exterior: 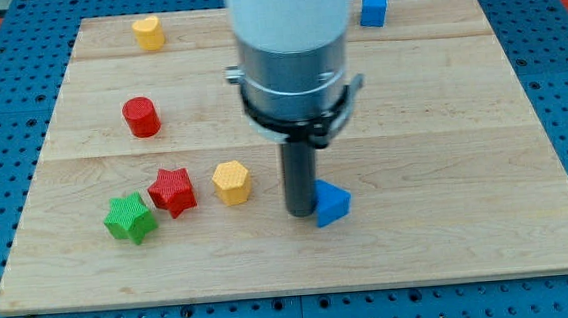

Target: Move the blue triangle diagonally top right to the yellow hexagon

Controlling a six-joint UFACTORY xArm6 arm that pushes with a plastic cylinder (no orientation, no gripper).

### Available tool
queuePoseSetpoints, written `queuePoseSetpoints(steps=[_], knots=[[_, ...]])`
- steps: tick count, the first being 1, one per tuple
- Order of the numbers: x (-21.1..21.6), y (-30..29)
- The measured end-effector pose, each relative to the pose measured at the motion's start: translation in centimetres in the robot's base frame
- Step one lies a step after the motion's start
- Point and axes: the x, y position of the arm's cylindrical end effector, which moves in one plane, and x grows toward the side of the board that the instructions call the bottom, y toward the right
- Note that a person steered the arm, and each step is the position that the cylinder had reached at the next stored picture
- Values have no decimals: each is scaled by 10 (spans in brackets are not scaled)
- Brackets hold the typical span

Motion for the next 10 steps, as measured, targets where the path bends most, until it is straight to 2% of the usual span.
queuePoseSetpoints(steps=[1,2,3,5,7,9,10], knots=[[0,-12],[5,-58],[32,-70],[23,-1],[23,21],[-50,78],[-62,94]])
